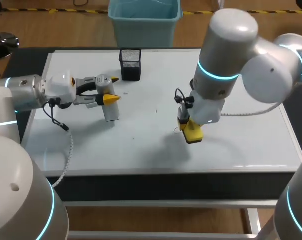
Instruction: Pick up the inspection probe, press it on each red-marked spot on the whiteboard one by one, put down the probe, pick up the eraser, and wipe off all the red marks.
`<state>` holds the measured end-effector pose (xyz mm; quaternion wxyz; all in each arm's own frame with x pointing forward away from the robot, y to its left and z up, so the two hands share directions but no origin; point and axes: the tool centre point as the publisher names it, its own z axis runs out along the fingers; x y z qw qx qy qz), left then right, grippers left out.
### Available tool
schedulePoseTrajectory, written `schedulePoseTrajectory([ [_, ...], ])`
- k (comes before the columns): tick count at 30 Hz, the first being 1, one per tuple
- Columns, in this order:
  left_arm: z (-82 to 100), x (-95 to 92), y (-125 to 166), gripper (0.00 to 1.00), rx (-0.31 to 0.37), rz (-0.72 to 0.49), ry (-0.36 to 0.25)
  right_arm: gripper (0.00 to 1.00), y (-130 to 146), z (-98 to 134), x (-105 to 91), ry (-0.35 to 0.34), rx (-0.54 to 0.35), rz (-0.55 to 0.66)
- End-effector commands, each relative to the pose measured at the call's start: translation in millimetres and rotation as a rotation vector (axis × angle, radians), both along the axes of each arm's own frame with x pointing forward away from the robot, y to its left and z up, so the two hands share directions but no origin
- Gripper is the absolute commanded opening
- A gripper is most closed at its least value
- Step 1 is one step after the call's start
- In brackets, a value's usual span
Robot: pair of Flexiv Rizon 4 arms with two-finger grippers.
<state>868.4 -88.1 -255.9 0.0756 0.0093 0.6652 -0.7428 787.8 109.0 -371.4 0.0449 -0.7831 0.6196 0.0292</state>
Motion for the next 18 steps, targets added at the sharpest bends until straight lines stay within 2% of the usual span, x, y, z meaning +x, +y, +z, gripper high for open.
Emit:
schedulePoseTrajectory([
  [1,1.3,-0.7,-0.3,0.00,0.000,0.003,-0.001,0.00,4.8,-12.5,6.3,0.001,-0.005,0.013],
  [18,1.3,-0.7,-0.3,0.00,0.000,0.003,-0.001,0.00,33.4,-38.2,21.7,0.033,-0.046,0.098],
])
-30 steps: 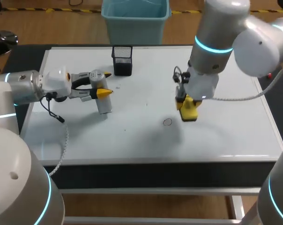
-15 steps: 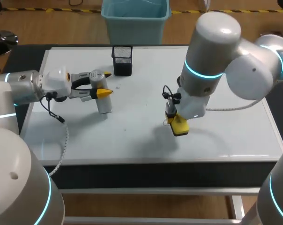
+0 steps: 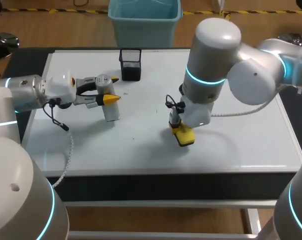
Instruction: Pick up the inspection probe, press it on each red-marked spot on the whiteboard one by one, put down the probe, pick up the eraser, and wipe off all the red marks.
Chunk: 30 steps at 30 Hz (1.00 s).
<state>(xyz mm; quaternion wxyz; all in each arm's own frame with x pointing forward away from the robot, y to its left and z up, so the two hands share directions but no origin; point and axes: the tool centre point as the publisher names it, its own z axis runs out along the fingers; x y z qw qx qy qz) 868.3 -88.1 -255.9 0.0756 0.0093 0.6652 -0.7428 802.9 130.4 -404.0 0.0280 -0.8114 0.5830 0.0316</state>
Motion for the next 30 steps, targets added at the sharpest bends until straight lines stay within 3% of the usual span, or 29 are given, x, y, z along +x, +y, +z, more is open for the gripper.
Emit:
schedulePoseTrajectory([
  [1,1.2,-0.6,-0.3,0.00,0.000,0.003,-0.001,0.00,13.7,-7.7,7.4,0.015,-0.026,0.008],
  [19,1.2,-0.6,-0.3,0.00,0.000,0.003,-0.001,0.00,14.5,-30.7,20.1,0.030,-0.105,0.048],
  [30,1.2,-0.6,-0.3,0.00,0.000,0.003,-0.001,0.00,-9.7,-45.0,37.2,0.043,-0.146,-0.003],
])
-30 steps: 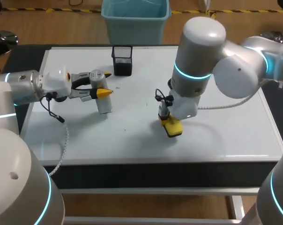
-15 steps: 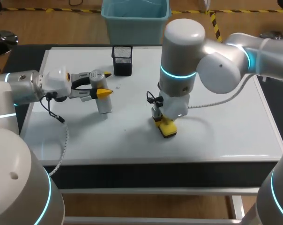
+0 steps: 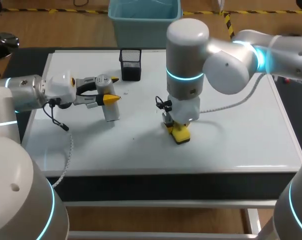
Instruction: Pick up the inspection probe, press it on each red-marked spot on the whiteboard one by one, put down the probe, pick up the eraser, and wipe off all the red marks.
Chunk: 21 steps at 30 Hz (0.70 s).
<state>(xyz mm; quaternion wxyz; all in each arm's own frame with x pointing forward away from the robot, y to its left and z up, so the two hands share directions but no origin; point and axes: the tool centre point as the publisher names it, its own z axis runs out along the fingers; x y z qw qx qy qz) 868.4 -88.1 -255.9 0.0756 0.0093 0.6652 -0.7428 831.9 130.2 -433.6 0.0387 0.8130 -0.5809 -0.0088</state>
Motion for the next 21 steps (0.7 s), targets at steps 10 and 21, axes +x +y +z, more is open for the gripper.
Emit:
schedulePoseTrajectory([
  [10,1.2,-0.7,-0.3,0.00,0.000,0.003,-0.001,0.00,-50.1,-14.3,31.7,-0.020,-0.029,-0.107],
  [21,1.2,-0.7,-0.3,0.00,0.000,0.003,-0.001,0.00,-76.4,-1.8,52.4,-0.058,-0.032,-0.174],
])
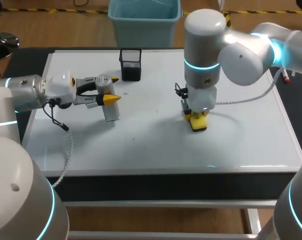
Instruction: Pick up the inspection probe, press it on each red-marked spot on the whiteboard one by one, put down the probe, pick up the eraser, and wipe off all the red marks.
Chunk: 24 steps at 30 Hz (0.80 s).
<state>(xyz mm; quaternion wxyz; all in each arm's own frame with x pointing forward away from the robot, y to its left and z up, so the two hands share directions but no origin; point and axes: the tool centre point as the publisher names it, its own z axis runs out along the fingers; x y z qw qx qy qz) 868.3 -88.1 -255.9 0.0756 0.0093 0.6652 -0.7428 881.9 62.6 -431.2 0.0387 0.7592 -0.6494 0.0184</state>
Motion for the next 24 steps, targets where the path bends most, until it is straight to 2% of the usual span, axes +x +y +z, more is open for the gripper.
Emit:
schedulePoseTrajectory([
  [1,1.2,-0.6,-0.3,0.00,0.000,0.003,-0.001,0.00,-10.1,-2.8,3.5,-0.013,0.005,-0.003],
  [6,1.2,-0.6,-0.3,0.00,0.000,0.003,-0.001,0.00,-13.6,6.5,7.4,-0.033,0.015,-0.017],
  [16,1.2,-0.6,-0.3,0.00,0.000,0.003,-0.001,0.00,-20.3,60.7,22.6,-0.075,0.034,-0.009],
  [24,1.2,-0.6,-0.3,0.00,0.000,0.003,-0.001,0.00,-26.8,82.4,28.7,-0.097,0.048,-0.009],
])
